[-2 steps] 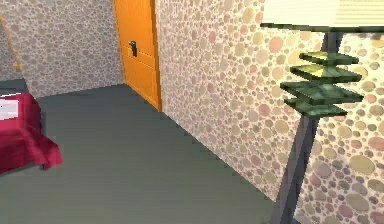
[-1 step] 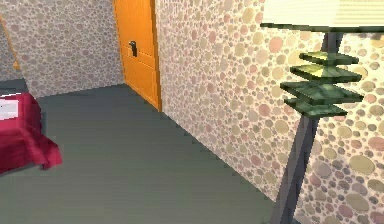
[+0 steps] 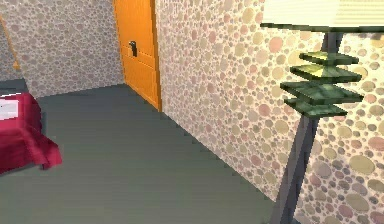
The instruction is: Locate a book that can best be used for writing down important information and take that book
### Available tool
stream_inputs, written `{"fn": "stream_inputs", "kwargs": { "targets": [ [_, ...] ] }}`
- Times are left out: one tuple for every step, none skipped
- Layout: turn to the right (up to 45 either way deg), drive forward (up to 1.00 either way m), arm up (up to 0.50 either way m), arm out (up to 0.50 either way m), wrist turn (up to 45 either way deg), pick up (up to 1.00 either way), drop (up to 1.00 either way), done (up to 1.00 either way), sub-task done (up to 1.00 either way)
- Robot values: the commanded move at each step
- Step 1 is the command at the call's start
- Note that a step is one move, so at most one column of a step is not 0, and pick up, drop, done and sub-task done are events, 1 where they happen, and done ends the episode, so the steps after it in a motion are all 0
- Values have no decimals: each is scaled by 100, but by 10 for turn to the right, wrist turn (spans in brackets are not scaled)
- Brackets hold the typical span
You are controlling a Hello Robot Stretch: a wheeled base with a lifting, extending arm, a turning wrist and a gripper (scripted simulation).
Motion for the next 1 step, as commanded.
{"fn": "stream_inputs", "kwargs": {
  "targets": [
    [0, 0, 0, 0, 90, 0, 0, 0, 0]
  ]
}}
